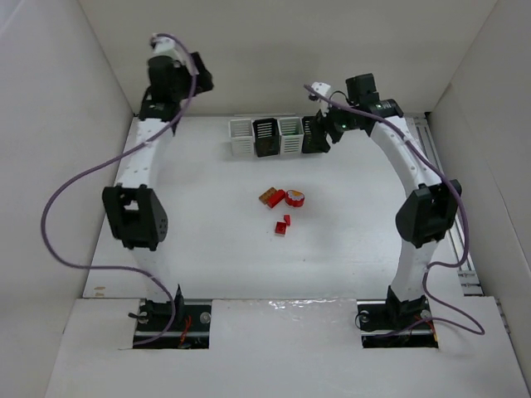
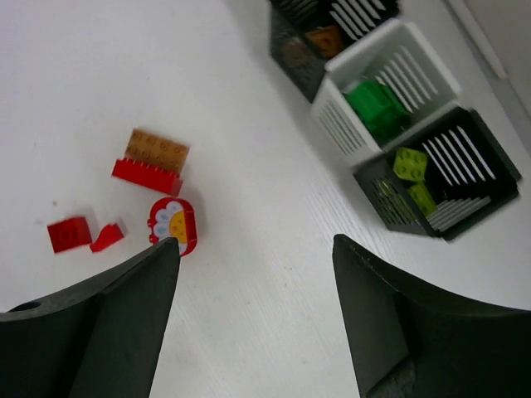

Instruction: Sort the legos into containers by color

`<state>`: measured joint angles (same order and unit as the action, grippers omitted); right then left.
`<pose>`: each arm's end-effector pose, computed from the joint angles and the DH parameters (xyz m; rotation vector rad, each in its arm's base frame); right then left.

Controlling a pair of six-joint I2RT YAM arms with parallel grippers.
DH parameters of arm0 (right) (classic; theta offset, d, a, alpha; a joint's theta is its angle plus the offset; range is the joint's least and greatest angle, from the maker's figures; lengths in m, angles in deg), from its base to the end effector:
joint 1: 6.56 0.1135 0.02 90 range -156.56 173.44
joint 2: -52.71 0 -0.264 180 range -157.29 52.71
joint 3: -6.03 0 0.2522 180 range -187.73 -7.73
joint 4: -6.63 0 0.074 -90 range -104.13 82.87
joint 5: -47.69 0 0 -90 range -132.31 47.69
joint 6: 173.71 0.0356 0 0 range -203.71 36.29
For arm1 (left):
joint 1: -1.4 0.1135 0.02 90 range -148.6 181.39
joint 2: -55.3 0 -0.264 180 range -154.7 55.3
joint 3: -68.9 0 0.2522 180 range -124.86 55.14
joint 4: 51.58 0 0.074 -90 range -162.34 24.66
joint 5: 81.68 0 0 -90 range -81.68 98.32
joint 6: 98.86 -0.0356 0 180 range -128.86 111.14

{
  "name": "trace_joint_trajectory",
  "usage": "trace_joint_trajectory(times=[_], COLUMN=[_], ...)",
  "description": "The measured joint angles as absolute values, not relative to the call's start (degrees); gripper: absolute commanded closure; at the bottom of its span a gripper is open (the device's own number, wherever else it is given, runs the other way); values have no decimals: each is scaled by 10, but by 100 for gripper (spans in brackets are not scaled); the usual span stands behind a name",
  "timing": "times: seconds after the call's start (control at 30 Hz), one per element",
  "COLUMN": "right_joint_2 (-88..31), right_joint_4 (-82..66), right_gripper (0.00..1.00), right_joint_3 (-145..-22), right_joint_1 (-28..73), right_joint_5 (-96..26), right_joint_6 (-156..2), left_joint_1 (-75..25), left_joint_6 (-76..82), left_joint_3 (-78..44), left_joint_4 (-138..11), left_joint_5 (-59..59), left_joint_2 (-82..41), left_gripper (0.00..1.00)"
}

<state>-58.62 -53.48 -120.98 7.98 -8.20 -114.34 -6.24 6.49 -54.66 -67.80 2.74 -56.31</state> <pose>0.4139 0.1280 0.3551 -1.1193 1.9444 0.5451 0.4684 -0.0663 0.4030 -0.0366 1.6587 -0.3857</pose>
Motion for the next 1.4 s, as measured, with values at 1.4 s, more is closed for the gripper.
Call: trace_joint_trajectory(times=[1.4], right_joint_2=[-710], right_joint_4=[-397], right_gripper=[43], right_joint_3=[-1065], right_joint_1=[309], right_joint_5=[-377], right_joint_6=[-1107], left_joint_1=[61], left_joint_6=[15], left_joint_3=[-331], left_joint_4=[-750], left_joint_5=[49], left_joint_2=[-365], left_gripper=[0])
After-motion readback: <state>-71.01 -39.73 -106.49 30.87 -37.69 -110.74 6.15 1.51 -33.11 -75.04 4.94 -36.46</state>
